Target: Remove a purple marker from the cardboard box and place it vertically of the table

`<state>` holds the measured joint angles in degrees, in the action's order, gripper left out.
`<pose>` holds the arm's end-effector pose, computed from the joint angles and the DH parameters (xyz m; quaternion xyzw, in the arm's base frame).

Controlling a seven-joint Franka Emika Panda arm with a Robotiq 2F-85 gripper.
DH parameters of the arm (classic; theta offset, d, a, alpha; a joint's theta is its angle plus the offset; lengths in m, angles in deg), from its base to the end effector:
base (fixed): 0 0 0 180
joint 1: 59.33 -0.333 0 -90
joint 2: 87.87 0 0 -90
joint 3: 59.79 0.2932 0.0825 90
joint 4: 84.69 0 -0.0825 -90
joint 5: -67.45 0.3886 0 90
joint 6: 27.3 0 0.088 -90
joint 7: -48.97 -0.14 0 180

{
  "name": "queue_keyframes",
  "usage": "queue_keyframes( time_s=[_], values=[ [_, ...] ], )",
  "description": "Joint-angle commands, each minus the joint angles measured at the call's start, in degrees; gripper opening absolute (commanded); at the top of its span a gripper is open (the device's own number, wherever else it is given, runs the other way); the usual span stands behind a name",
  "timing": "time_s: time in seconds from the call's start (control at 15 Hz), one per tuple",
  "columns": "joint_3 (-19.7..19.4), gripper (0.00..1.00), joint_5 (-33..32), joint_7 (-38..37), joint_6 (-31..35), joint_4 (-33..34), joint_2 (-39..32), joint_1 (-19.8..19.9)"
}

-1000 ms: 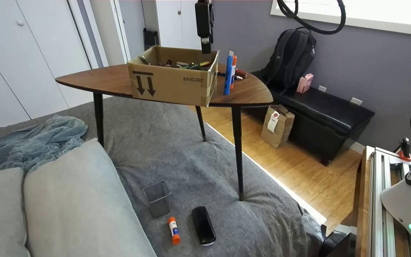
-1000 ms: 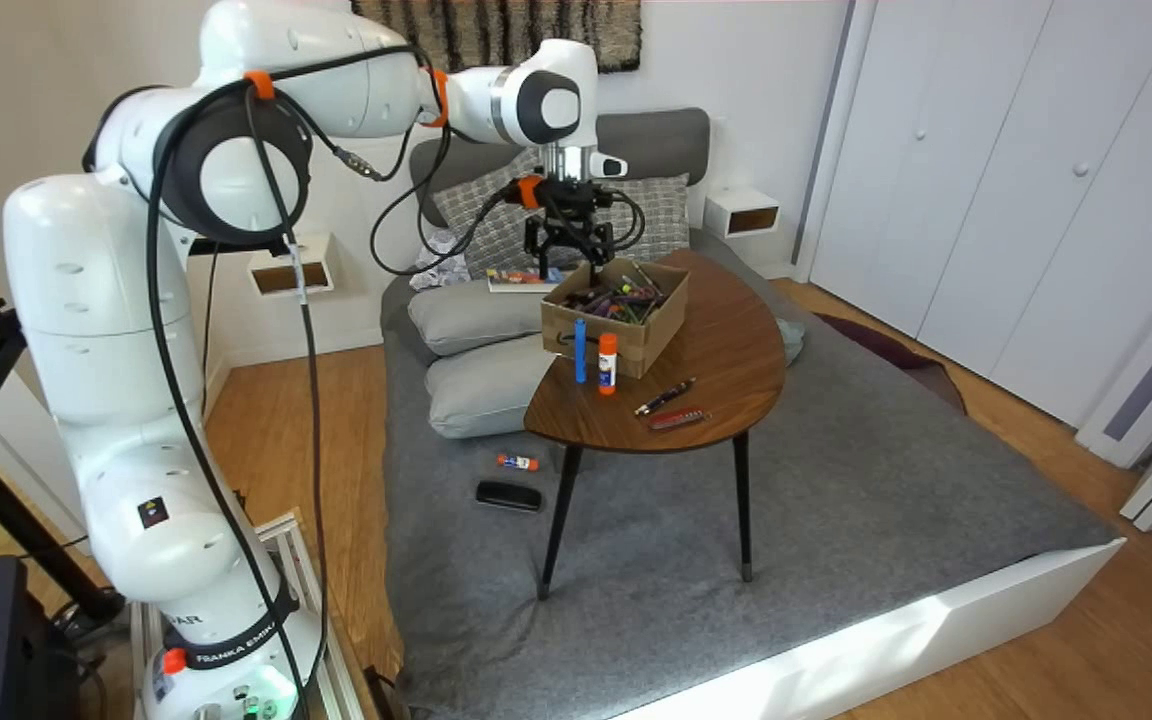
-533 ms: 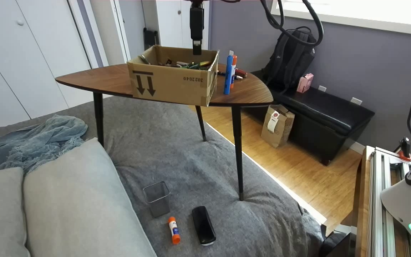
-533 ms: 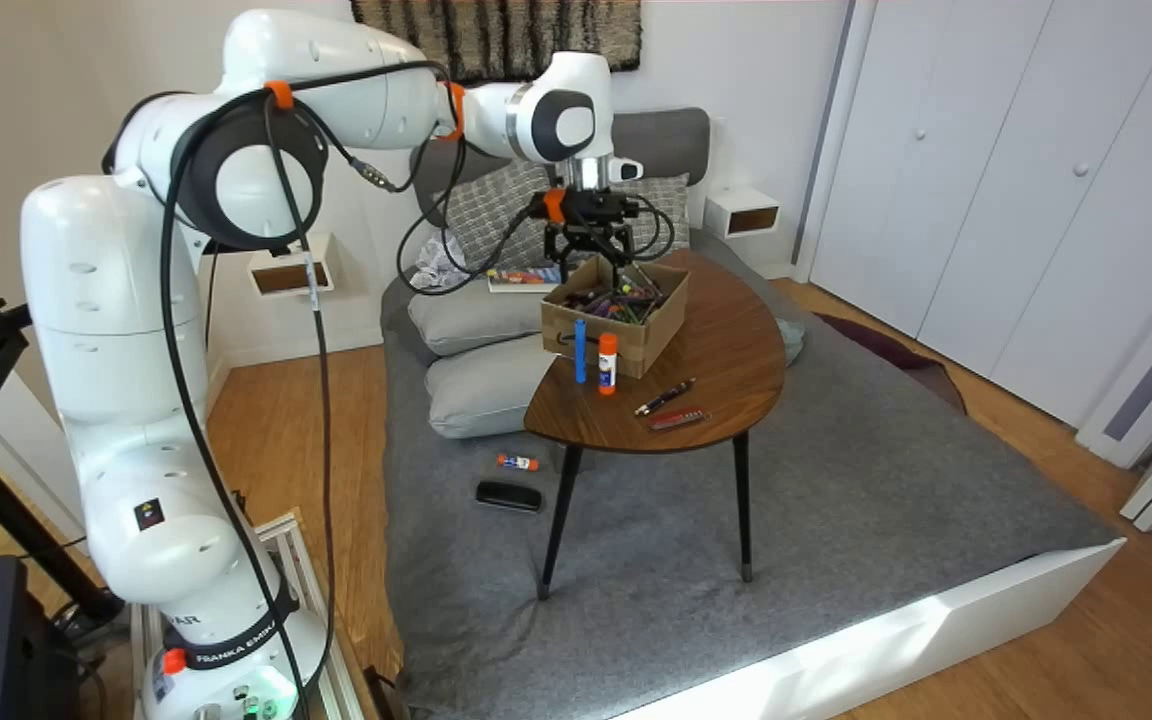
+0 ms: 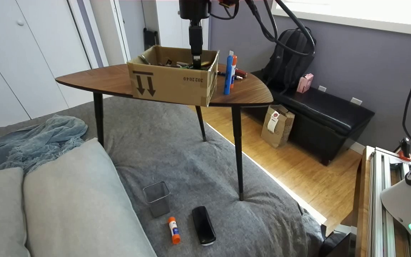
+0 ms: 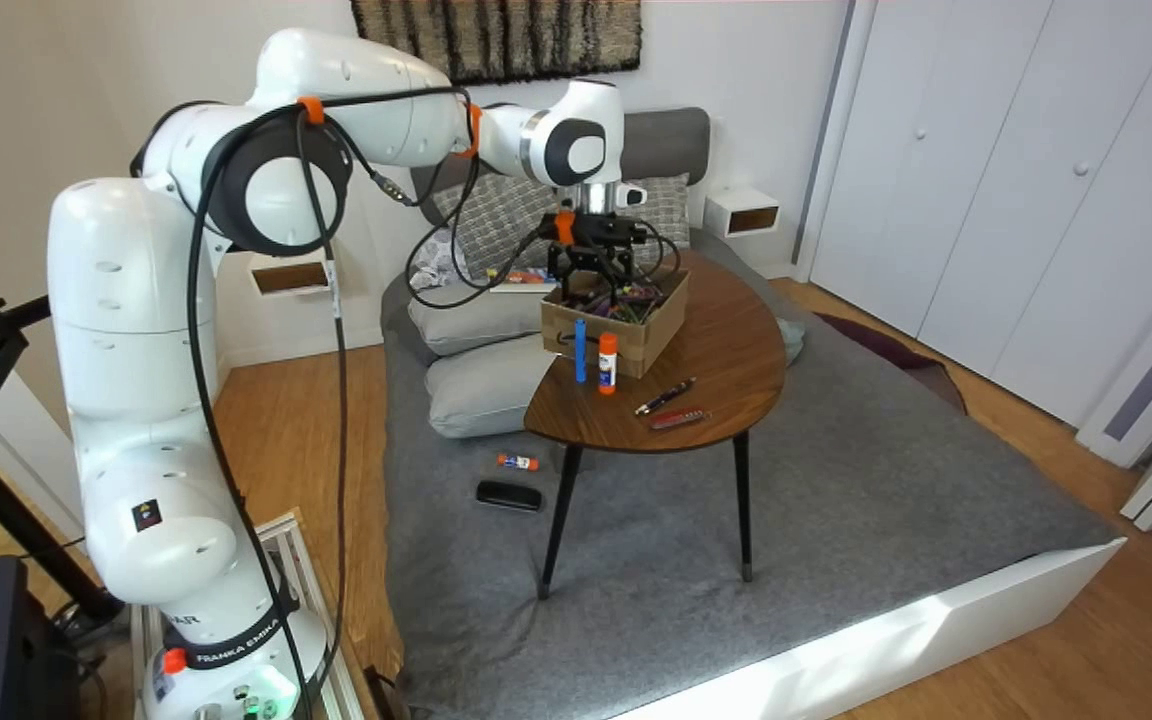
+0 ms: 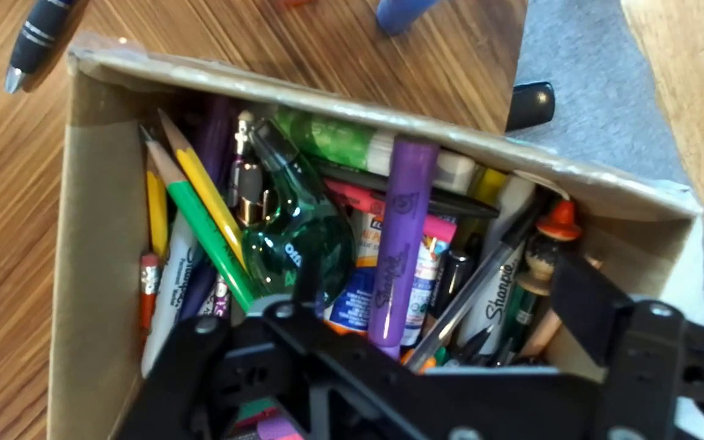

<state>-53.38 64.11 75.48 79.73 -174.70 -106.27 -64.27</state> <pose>0.6398 0.1158 0.3998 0.9438 0.3302 -0.0122 0.0086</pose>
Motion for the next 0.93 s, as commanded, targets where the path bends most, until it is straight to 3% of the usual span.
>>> queue_keyframes(
  time_s=[0.0, 0.2, 0.6, 0.73, 0.87],
  values=[
    [0.71, 0.67, 0.27, 0.69, 0.13, 0.04, -0.79, 0.40],
    [0.48, 0.60, -0.52, -0.03, 0.79, -0.13, -1.23, 0.32],
    [-0.02, 0.71, -1.71, -1.87, 1.21, -0.15, -1.96, 0.02],
    [-0.15, 0.69, -1.95, -2.59, 1.85, -0.15, -2.36, -0.09],
    [-0.32, 0.58, -2.69, -3.49, 2.39, -0.09, -2.75, -0.25]
  ],
)
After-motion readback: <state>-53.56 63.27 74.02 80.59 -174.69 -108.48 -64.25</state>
